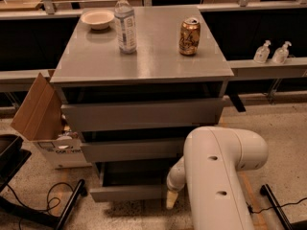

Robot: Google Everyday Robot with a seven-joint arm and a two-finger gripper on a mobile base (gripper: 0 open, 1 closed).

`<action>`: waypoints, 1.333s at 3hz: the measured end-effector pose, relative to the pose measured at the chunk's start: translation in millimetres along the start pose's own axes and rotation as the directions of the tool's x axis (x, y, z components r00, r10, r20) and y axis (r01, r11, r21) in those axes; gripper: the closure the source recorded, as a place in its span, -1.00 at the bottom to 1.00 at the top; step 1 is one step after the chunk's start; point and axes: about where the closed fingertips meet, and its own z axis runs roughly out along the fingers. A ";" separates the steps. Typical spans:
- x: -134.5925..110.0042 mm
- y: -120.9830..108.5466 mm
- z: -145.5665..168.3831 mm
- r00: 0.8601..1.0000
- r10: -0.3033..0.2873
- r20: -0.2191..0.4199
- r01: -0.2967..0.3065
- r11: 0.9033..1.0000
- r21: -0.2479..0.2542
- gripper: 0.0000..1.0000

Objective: Open bottom drawer

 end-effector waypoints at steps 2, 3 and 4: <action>36.0 56.7 31.5 0.996 0.068 -0.052 -0.074 0.991 -0.108 -0.64; 47.1 69.9 26.2 0.994 0.081 -0.078 -0.091 0.987 -0.132 -0.02; 45.5 68.9 18.1 0.994 0.081 -0.078 -0.091 0.987 -0.132 0.45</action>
Offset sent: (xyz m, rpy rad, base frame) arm -0.1130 -0.0483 -0.0792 -0.0449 0.2546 -0.1141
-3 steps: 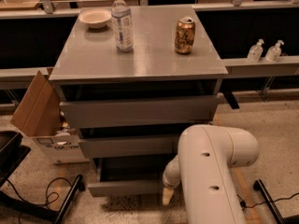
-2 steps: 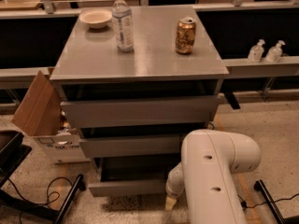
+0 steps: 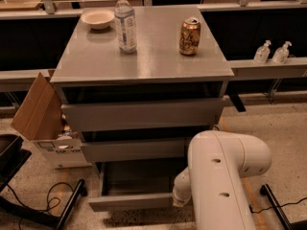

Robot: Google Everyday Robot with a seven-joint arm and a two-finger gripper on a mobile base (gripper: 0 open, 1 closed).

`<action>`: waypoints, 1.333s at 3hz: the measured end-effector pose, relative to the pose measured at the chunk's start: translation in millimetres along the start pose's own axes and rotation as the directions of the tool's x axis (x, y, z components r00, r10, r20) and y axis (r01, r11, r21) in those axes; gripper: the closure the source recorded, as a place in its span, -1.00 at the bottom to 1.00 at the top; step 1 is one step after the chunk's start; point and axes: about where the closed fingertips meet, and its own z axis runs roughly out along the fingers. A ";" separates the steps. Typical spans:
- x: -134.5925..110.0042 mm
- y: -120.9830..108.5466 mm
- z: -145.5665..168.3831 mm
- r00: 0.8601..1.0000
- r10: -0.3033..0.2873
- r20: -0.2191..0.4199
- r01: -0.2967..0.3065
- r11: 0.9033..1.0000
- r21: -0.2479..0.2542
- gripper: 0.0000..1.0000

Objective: Open bottom drawer

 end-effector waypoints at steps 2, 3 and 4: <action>9.0 17.9 -13.7 0.999 0.001 -0.042 -0.002 1.000 -0.020 1.00; 9.2 17.9 -12.4 0.999 0.001 -0.042 -0.002 1.000 -0.020 1.00; 12.9 27.8 -20.2 0.998 -0.002 -0.061 0.000 0.999 -0.032 0.65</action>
Offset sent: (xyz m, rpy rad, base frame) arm -0.1311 -0.0310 0.0888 -0.2264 0.1538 0.0128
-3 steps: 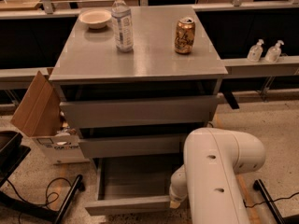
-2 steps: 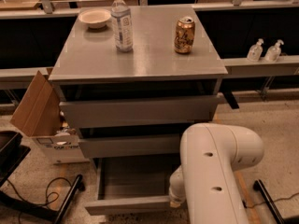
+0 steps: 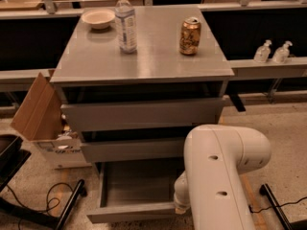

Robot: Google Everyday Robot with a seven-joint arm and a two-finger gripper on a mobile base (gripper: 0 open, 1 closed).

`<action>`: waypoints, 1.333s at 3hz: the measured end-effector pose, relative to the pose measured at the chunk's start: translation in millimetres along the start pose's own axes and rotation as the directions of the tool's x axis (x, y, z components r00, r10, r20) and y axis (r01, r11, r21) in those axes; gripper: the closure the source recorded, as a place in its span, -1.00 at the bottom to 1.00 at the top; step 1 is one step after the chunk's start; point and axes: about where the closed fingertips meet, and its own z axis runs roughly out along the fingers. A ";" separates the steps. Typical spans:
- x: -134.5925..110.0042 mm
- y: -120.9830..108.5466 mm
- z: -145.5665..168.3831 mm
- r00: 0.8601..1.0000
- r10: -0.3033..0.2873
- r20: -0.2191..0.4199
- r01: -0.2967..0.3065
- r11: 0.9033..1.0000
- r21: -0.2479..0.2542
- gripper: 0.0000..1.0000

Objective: Open bottom drawer

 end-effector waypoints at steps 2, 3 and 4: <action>0.3 1.2 1.4 1.000 0.000 -0.001 0.000 1.000 -0.002 -0.28; 0.6 2.5 2.5 1.000 0.000 -0.001 0.000 1.000 -0.005 -0.74; 0.9 3.7 3.5 1.000 0.000 -0.002 0.000 1.000 -0.007 -1.00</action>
Offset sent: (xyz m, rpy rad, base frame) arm 0.0000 0.0000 -0.0003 0.0000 0.0000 0.0000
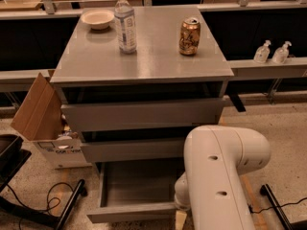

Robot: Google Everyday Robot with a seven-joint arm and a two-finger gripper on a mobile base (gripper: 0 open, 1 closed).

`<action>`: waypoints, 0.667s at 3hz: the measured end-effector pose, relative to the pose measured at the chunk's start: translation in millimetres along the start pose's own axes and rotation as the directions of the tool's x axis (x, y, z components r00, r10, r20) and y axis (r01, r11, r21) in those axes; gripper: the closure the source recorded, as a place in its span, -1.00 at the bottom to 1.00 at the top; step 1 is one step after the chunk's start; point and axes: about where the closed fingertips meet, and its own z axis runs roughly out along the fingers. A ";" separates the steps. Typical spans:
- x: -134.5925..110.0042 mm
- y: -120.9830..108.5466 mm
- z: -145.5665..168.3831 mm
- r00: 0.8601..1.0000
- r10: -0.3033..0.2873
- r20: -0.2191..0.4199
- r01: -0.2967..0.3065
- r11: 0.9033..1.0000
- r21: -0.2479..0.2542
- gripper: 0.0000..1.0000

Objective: Open bottom drawer

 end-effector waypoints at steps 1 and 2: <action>0.2 0.1 -0.5 1.000 0.001 -0.002 -0.001 1.000 0.001 -1.00; 5.0 2.6 -13.3 0.999 0.019 -0.050 -0.018 1.000 0.015 -1.00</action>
Offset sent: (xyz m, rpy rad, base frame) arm -0.0455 -0.0097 0.0757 -0.2876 -0.0403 -0.0864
